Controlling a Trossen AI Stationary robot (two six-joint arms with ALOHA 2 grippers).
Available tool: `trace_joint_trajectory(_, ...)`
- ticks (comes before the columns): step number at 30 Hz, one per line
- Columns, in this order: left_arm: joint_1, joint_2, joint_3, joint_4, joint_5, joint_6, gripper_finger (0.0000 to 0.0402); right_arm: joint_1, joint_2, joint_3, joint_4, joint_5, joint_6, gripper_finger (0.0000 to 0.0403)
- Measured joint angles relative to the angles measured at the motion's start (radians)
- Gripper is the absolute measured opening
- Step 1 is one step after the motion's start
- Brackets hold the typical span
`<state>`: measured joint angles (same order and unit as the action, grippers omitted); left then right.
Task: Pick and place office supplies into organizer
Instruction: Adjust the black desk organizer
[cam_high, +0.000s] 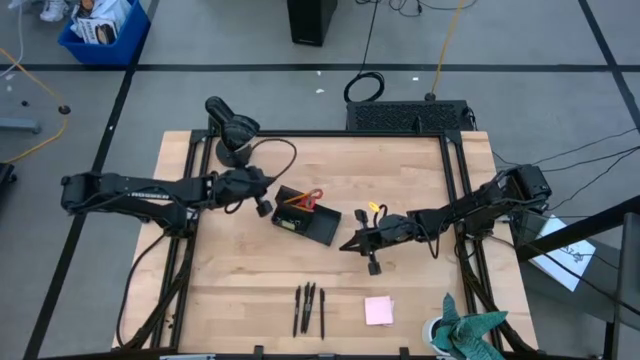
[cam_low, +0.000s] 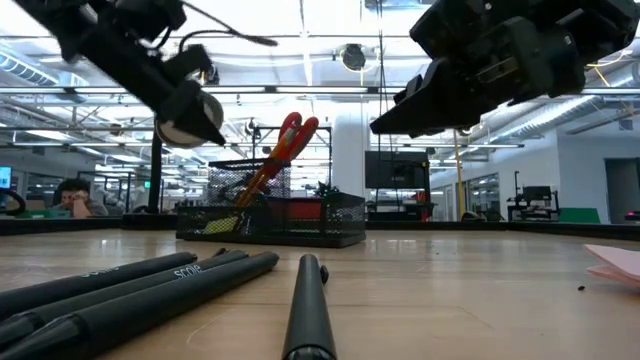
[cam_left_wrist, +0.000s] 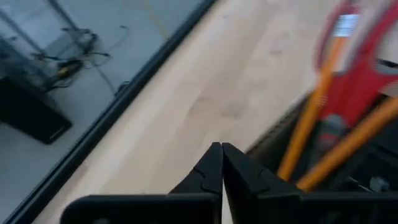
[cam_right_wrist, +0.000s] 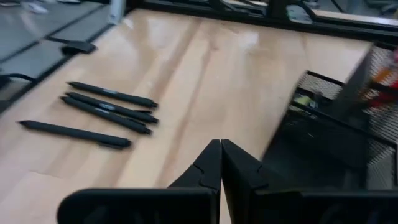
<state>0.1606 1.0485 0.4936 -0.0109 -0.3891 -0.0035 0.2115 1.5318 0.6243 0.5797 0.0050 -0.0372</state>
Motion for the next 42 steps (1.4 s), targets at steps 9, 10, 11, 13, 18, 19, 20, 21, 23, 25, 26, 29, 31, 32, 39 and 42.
trace_joint_trajectory(9,0.038,0.006,-0.151,0.162,-0.074,-0.095,0.0004,0.042,0.043,0.0,0.096,-0.042,0.008,0.0001)
trace_joint_trajectory(10,0.038,0.006,-0.166,0.178,-0.067,-0.112,0.0005,0.045,0.061,0.0,0.123,-0.036,0.008,0.0001)
trace_joint_trajectory(11,0.037,0.006,-0.181,0.197,-0.054,-0.132,0.0007,0.047,0.078,0.0,0.145,-0.033,0.009,0.0001)
trace_joint_trajectory(13,0.03,0.01,-0.212,0.226,-0.043,-0.179,0.001,0.044,0.113,0.0,0.177,-0.032,0.021,0.0001)
trace_joint_trajectory(18,-0.017,0.038,-0.273,0.317,-0.047,-0.228,0.0004,0.036,0.193,0.0,0.265,-0.033,0.054,0.0)
trace_joint_trajectory(19,-0.025,0.046,-0.283,0.332,-0.062,-0.236,0.0006,0.037,0.207,0.0,0.282,-0.033,0.058,0.0)
trace_joint_trajectory(20,-0.03,0.055,-0.291,0.339,-0.077,-0.246,0.0007,0.037,0.225,0.0,0.308,-0.034,0.067,0.0)
trace_joint_trajectory(21,-0.034,0.066,-0.298,0.339,-0.09,-0.255,0.0008,0.037,0.241,0.0,0.336,-0.036,0.074,0.0)
trace_joint_trajectory(23,-0.039,0.097,-0.305,0.348,-0.114,-0.276,0.0006,0.039,0.276,0.007,0.378,-0.035,0.078,0.0)
trace_joint_trajectory(25,-0.039,0.13,-0.307,0.373,-0.117,-0.299,0.0003,0.039,0.307,0.018,0.391,-0.033,0.08,0.0)
trace_joint_trajectory(26,-0.039,0.148,-0.307,0.399,-0.117,-0.306,0.0003,0.039,0.32,0.028,0.389,-0.033,0.082,0.0)
trace_joint_trajectory(29,-0.039,0.2,-0.307,0.475,-0.114,-0.312,0.0008,0.039,0.363,0.055,0.388,-0.031,0.083,0.0)
trace_joint_trajectory(31,-0.039,0.23,-0.307,0.514,-0.111,-0.313,0.0006,0.039,0.391,0.074,0.389,-0.025,0.093,0.0)
trace_joint_trajectory(32,-0.039,0.241,-0.307,0.53,-0.109,-0.313,0.0004,0.039,0.402,0.079,0.389,-0.01,0.098,0.0)
trace_joint_trajectory(39,-0.047,0.267,-0.307,0.551,-0.096,-0.323,0.001,0.024,0.426,0.085,0.333,0.128,0.112,0.0)
trace_joint_trajectory(42,-0.07,0.267,-0.306,0.568,-0.067,-0.328,0.0004,0.015,0.426,0.085,0.304,0.202,0.137,0.0)
